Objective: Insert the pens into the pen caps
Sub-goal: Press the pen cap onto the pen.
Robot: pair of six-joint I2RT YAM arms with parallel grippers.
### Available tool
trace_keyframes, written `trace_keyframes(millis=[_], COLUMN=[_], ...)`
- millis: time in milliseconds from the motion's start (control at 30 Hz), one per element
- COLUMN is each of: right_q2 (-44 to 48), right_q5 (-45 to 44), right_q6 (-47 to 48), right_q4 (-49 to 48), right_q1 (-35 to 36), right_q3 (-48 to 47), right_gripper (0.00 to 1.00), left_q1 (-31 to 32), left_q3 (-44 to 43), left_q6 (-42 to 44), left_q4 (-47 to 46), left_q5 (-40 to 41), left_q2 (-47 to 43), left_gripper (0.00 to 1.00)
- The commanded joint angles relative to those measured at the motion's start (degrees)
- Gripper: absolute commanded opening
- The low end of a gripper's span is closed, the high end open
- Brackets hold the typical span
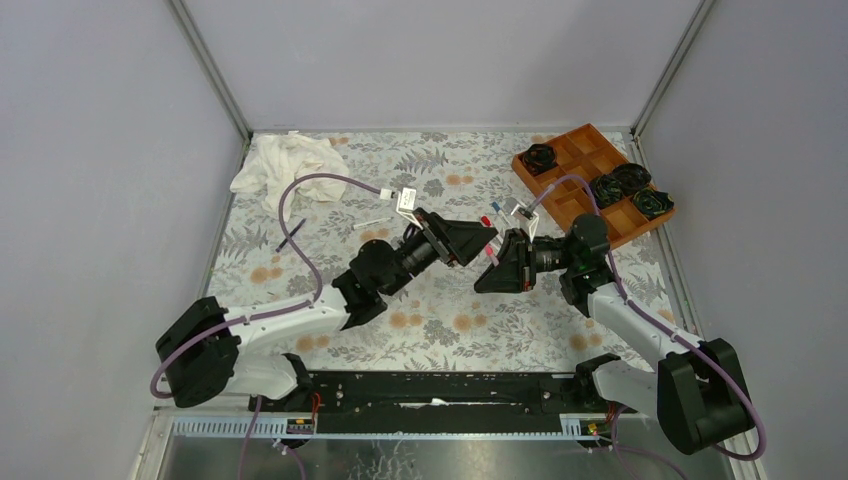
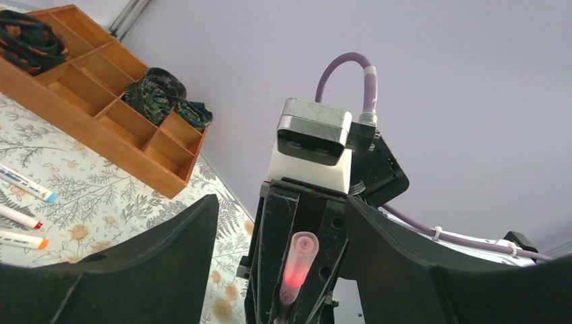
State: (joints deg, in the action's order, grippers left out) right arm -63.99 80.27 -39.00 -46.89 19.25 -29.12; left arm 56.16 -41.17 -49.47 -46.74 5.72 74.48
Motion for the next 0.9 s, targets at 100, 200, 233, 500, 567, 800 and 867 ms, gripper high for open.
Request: trace_keyframes(millis=[100,200,233,500,567,800,867], right_q2=[0.7,0.6,0.6,0.4,0.4,-0.8,-0.9], right_q5=[0.8,0.6,0.5,-0.4,-0.7,-4.7,-5.6], right_q6=[3.2,4.1,4.3,9.3,12.2,25.7,27.1], right_q4=[2.4,4.0,4.4,12.2,16.5,35.7,36.9], right_q1=[0.5,0.5,0.5,0.5,0.5,0.4,0.4], right_q3=[-1.2,-1.5,-1.6,-3.3,-4.6,-11.3,-12.0], right_gripper=[0.0,0.0,0.0,0.0,0.0,0.0,0.0], left_q1=[-0.5,-0.5,-0.5,-0.4,-0.2,6.6,7.8], left_q3=[-2.5,-2.7,-2.7,-1.3,-0.3,1.9,1.2], left_q6=[-1.2,-1.9,-2.1,-3.4,-4.3,-1.2,-0.9], left_q4=[-4.7,-5.2,-5.3,-7.5,-8.5,-11.7,-10.0], left_q5=[-3.9,-5.1,-5.3,-5.5,-5.5,1.5,1.8], left_q2=[2.7,3.6,3.9,4.5,4.9,7.0,7.9], left_gripper=[0.61,0.48,0.4,0.0,0.0,0.0,0.0])
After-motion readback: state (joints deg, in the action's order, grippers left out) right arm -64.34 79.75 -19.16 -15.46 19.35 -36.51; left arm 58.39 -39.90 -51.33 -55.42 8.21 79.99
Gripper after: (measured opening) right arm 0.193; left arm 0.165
